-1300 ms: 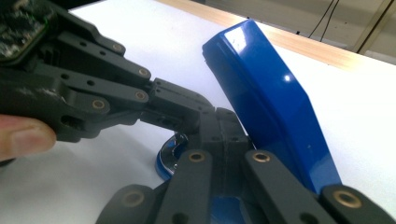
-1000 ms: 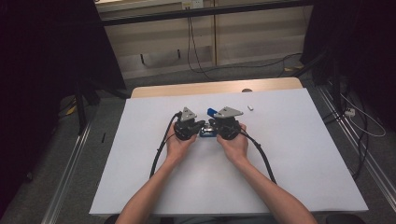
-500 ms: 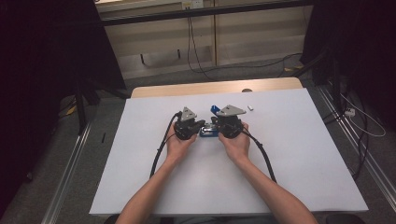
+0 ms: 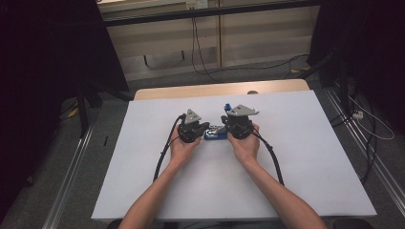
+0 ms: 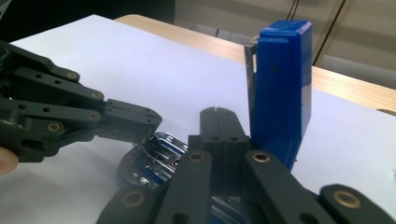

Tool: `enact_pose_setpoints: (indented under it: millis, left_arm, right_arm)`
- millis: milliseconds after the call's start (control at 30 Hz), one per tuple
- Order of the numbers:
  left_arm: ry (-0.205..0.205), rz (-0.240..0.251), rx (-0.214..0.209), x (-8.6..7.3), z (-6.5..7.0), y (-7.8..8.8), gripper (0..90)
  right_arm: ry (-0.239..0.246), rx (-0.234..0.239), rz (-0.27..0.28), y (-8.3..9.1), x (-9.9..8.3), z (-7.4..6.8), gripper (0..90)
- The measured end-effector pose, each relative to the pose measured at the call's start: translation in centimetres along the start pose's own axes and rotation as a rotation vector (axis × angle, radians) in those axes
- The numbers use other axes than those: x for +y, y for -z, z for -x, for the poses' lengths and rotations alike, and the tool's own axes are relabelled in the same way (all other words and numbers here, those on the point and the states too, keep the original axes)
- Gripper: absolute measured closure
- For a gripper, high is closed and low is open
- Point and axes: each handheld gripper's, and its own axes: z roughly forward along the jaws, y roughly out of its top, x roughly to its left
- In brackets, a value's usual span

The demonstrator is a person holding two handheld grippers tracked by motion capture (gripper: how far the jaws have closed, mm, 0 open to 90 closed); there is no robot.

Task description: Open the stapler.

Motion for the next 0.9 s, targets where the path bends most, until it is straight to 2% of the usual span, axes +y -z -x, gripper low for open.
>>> enact_pose_setpoints:
  millis: [100, 267, 367, 533, 900]
  left_arm:
    - [-0.009, -0.003, -0.003, 0.0, 0.0, 0.0, 90.0]
    - [-0.001, -0.001, -0.001, 0.0, 0.0, 0.0, 90.0]
    - [-0.010, -0.004, -0.003, 0.0, 0.0, 0.0, 90.0]
    - [-0.011, -0.001, -0.004, 0.0, 0.1, 0.0, 90.0]
    - [-0.027, -0.007, -0.003, 0.0, 0.2, 0.0, 90.0]
  right_arm:
    - [-0.001, -0.004, 0.003, 0.1, 0.0, 0.1, 90.0]
    - [-0.004, -0.014, 0.004, 0.2, 0.0, 0.1, 90.0]
    - [-0.027, -0.011, 0.011, 0.4, 0.0, 0.7, 90.0]
    - [-0.038, -0.032, 0.032, 1.2, 0.3, 1.5, 90.0]
    - [-0.037, -0.078, 0.024, 2.4, 0.2, 3.1, 90.0]
